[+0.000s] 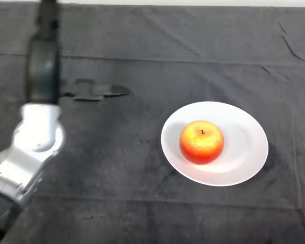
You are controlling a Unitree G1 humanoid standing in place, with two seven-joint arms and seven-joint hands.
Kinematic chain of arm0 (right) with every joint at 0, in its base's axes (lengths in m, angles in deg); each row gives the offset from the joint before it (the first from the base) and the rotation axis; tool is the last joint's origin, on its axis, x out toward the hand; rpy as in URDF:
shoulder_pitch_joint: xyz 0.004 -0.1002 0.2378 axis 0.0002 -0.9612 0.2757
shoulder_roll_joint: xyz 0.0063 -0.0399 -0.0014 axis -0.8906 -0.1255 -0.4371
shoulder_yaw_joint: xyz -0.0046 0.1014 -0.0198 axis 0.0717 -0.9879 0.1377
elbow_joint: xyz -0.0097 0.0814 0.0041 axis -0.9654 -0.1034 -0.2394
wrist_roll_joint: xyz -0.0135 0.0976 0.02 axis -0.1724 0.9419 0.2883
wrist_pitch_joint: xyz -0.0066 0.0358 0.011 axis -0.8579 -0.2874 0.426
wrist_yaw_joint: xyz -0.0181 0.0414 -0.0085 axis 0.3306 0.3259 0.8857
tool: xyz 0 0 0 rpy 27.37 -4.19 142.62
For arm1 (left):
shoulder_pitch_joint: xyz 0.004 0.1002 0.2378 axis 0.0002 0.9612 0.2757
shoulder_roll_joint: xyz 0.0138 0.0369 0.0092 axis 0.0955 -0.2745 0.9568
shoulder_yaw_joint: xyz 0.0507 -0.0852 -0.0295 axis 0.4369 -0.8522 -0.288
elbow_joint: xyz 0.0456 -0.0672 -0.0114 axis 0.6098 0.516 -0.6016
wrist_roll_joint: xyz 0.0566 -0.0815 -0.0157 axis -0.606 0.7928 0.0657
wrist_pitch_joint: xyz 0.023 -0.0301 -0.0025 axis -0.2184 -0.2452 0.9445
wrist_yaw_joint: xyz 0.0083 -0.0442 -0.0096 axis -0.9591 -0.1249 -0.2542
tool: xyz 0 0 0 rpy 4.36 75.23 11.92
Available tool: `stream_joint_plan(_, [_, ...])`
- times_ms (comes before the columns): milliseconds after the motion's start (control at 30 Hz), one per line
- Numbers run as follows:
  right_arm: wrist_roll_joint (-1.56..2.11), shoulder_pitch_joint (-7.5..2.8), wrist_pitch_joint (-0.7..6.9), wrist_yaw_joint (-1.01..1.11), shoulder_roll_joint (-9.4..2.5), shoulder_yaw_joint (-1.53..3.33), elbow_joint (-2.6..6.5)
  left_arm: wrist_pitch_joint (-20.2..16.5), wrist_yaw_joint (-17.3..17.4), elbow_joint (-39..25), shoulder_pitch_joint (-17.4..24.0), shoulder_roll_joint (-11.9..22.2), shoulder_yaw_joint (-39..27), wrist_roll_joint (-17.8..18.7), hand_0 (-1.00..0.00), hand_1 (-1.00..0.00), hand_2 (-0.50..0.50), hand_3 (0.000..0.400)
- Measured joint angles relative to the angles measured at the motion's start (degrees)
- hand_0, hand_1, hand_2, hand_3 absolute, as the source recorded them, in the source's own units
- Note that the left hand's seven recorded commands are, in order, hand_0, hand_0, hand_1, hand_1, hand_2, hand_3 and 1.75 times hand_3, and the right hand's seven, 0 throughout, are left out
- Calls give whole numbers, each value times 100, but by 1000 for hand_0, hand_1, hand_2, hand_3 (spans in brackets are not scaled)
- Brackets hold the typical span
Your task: Move the apple to the plate
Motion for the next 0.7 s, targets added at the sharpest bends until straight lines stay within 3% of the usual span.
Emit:
stream_joint_plan(167, [0, 0, 4, 0, 0, 11, 0, 337, -282, -36, 490, 2, -691, 1, 0, 0, 0, 0])
stream_joint_plan(367, [0, 0, 4, 0, 0, 7, 0, 681, -611, -36, 784, -28, -1356, -37, 0, 0, 0, 0])
stream_joint_plan(567, [0, 0, 4, 0, 0, 7, 0, 922, -1038, -33, 798, -188, -1842, -436, 0, 0, 0, 0])
stream_joint_plan(700, [0, 0, 4, 0, 0, 8, 0, 1037, -1355, 10, 798, -472, -2106, -794, 0, 0, 0, 0])
